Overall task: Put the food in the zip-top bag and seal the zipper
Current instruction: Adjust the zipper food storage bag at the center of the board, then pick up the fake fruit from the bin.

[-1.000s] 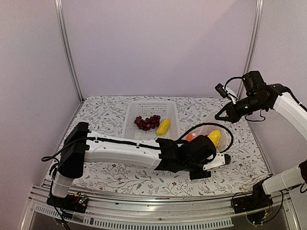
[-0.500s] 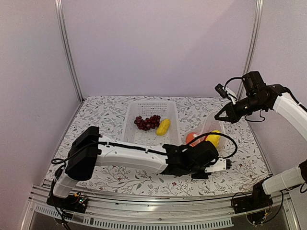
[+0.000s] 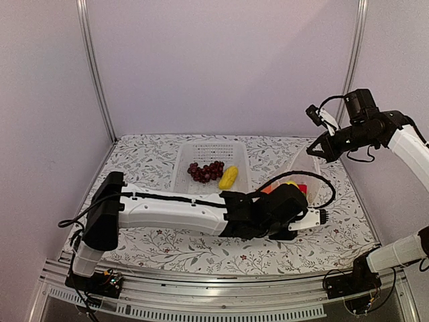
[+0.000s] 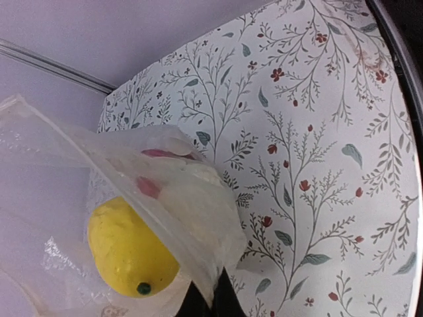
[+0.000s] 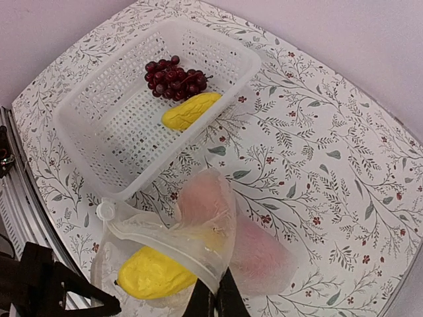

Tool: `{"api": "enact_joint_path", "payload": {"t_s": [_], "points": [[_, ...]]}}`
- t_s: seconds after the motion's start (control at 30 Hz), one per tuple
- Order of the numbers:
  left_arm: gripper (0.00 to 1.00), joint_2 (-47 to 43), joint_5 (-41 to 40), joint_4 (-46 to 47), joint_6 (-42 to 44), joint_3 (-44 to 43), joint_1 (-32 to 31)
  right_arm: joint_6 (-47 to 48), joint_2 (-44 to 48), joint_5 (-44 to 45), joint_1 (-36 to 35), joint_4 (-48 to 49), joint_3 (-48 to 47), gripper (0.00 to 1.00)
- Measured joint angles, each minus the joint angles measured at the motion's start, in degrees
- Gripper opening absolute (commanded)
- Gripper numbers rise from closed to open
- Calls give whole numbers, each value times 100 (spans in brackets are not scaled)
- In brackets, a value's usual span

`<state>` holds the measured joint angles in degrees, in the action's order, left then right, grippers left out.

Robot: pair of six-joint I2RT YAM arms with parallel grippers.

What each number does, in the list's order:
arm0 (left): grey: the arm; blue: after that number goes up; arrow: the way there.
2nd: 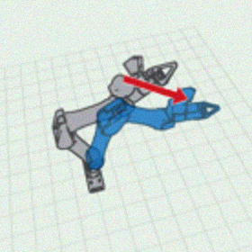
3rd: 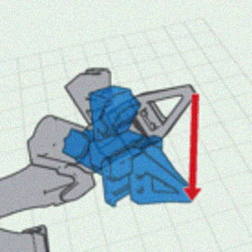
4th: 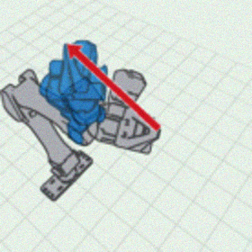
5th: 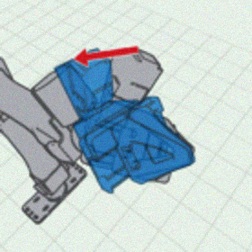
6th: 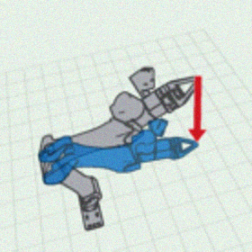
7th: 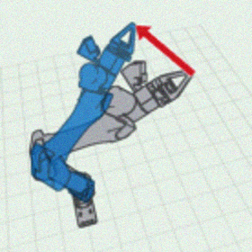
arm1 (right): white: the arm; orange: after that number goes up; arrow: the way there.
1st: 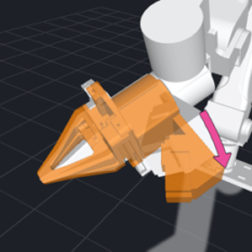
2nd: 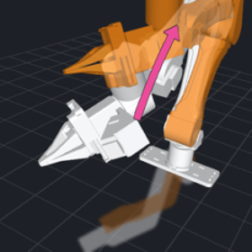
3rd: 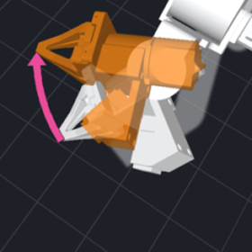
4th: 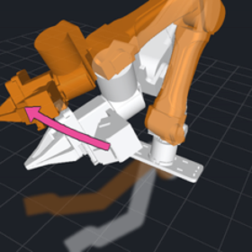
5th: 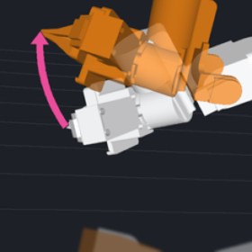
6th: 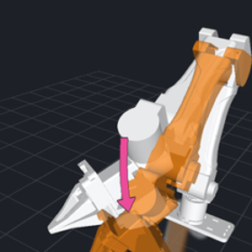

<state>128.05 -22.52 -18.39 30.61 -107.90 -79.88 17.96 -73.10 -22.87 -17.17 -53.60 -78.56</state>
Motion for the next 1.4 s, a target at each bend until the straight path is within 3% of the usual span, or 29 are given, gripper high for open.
{"api": "enact_joint_path", "payload": {"t_s": [0.2,0.5,0.73,0.97,1.2,1.4], "points": [[0,-638,-378,168,-66,-13,74,372,68,107,-9,-184,-560,0],[10,-378,-472,417,-179,-63,310,538,-179,7,-44,-348,173,0],[59,-195,-640,562,-304,22,433,378,-175,63,-35,-177,225,0],[81,-1244,-669,1005,-688,1191,363,181,-203,203,173,103,203,0],[83,-2841,-542,1377,-1976,2367,656,107,66,184,262,651,590,0],[75,-2658,186,911,-3316,2636,1792,114,238,-149,262,957,1198,0]]}}
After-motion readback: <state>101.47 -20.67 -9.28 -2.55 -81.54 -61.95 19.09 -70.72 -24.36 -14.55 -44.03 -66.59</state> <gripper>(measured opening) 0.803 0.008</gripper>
